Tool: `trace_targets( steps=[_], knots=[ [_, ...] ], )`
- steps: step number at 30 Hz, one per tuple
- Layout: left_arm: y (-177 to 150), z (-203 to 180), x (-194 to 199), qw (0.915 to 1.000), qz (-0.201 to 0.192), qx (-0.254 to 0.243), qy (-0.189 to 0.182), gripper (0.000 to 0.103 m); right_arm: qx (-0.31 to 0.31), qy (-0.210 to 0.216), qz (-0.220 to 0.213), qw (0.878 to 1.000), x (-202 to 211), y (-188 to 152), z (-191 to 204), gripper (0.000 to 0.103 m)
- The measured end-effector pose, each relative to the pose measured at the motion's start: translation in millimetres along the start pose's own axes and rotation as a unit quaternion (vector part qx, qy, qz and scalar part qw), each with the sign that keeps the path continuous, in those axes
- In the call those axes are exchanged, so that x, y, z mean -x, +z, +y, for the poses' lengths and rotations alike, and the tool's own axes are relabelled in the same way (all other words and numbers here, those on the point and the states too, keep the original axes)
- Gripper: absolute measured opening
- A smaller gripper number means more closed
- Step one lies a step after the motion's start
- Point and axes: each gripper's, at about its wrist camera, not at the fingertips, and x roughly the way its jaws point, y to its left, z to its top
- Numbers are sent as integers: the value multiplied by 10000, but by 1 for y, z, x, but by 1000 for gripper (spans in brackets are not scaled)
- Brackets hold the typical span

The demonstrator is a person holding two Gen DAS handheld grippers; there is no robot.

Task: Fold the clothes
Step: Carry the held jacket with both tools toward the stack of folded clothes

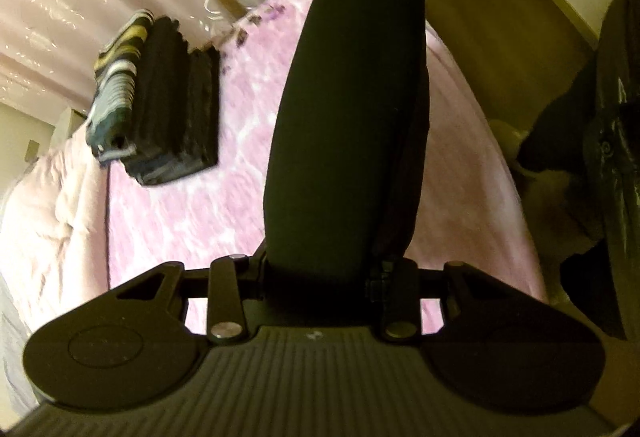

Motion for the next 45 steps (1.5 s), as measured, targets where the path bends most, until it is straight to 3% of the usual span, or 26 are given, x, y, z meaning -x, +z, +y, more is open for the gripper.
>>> trace_targets(
  steps=[8, 16, 23, 31, 38, 45],
  knots=[
    [107, 42, -35, 9982, 57, 568, 195, 35, 393, -4, -242, 9989, -14, -73, -102, 35],
    [157, 72, -54, 9961, 87, 861, 192, 35, 540, 102, -367, 9978, -20, -93, -150, 35],
    [145, 97, -55, 9973, 13, 700, 218, 35, 445, 125, -261, 9986, -33, -66, -165, 35],
    [125, 148, -36, 9969, -224, 581, 474, 35, 475, -198, -337, 9981, -26, -20, -212, 35],
    [128, 227, -11, 9920, -356, 615, 1045, 35, 570, -699, -780, 9929, -14, 20, -307, 35],
    [161, 335, 5, 9731, -382, 885, 2095, 35, 583, -1266, -1406, 9802, -36, 44, -430, 35]
  ],
)
